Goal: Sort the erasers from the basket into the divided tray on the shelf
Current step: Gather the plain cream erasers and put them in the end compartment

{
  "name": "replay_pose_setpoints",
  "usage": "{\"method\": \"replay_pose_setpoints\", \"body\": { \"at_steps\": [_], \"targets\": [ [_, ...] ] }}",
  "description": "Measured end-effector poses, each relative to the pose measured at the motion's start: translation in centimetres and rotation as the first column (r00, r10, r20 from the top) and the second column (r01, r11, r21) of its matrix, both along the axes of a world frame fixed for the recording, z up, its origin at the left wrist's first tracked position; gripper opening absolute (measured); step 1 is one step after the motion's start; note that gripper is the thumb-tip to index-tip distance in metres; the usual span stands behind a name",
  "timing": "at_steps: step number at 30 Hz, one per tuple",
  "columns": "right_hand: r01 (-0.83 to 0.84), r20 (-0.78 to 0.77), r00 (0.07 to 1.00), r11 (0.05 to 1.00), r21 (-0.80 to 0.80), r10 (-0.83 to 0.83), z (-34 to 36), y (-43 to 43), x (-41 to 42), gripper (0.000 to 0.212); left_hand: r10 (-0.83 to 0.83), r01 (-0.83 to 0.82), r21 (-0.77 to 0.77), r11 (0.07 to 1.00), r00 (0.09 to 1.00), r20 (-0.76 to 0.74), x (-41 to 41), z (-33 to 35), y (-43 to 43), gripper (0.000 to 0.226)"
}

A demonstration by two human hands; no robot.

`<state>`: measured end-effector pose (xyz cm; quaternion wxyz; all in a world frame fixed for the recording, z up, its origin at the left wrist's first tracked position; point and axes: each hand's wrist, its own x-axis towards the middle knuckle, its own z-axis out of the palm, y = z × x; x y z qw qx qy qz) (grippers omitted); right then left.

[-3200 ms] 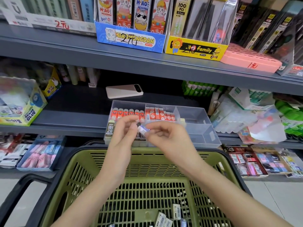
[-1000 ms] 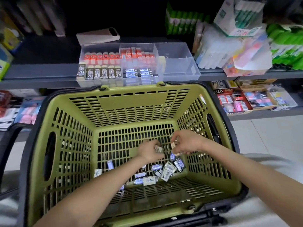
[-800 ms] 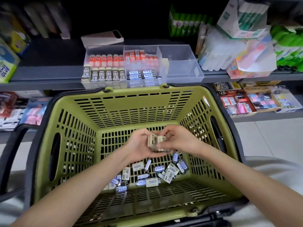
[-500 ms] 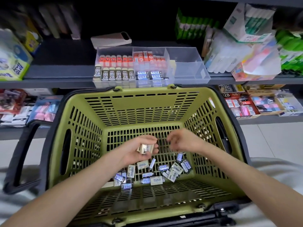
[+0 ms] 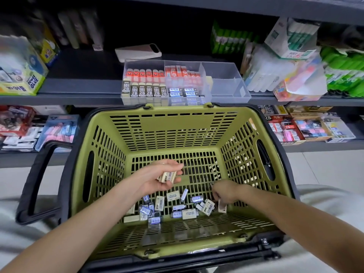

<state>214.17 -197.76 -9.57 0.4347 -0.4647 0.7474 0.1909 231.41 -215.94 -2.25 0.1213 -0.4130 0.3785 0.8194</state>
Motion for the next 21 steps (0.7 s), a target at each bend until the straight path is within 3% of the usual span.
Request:
{"method": "replay_pose_setpoints", "body": {
  "at_steps": [4,8,11,14,15,16,18,19,21],
  "targets": [
    [0.265,0.164,0.957,0.953,-0.147,-0.241,3.6,-1.2,-0.9,0.011,-0.107,0.109,-0.173,0.979,0.994,0.018,-0.1,-0.7,0.5,0.039],
    [0.554,0.528,0.76,0.803,-0.219,-0.38,7.2,-2.6,0.3,0.011,-0.333,0.325,-0.303,0.896,0.943,0.026,-0.1,-1.1,1.3,0.028],
    [0.65,0.659,0.639,0.737,-0.187,-0.396,7.5,-3.2,1.8,0.015,-0.433,0.418,-0.287,0.862,0.901,0.011,-0.1,-1.2,1.8,0.026],
    [0.711,0.726,0.491,0.704,-0.013,-0.482,6.8,-3.1,1.7,0.022,-0.431,0.423,-0.311,0.851,0.901,0.047,0.0,-1.4,1.6,0.019],
    [0.704,0.705,0.491,0.71,0.026,-0.512,6.4,-3.0,1.3,0.026,-0.409,0.406,-0.31,0.86,0.911,0.056,0.0,-1.5,1.4,0.017],
    [0.657,0.638,0.575,0.754,0.012,-0.512,6.0,-2.8,1.0,0.03,-0.379,0.379,-0.3,0.875,0.923,0.063,0.0,-1.5,1.2,0.016],
    [0.421,0.344,0.861,0.904,-0.071,-0.374,4.5,-2.3,0.8,0.037,-0.311,0.318,-0.272,0.908,0.948,0.071,-0.2,-1.5,1.0,0.021],
    [0.333,0.22,0.924,0.94,-0.067,-0.312,3.6,-1.9,1.0,0.042,-0.284,0.293,-0.26,0.92,0.956,0.071,-0.3,-1.4,1.0,0.025],
    [0.278,0.133,0.953,0.96,-0.031,-0.272,2.1,-1.3,1.7,0.046,-0.235,0.244,-0.233,0.941,0.97,0.066,-0.5,-1.2,0.8,0.029]
  ]
}}
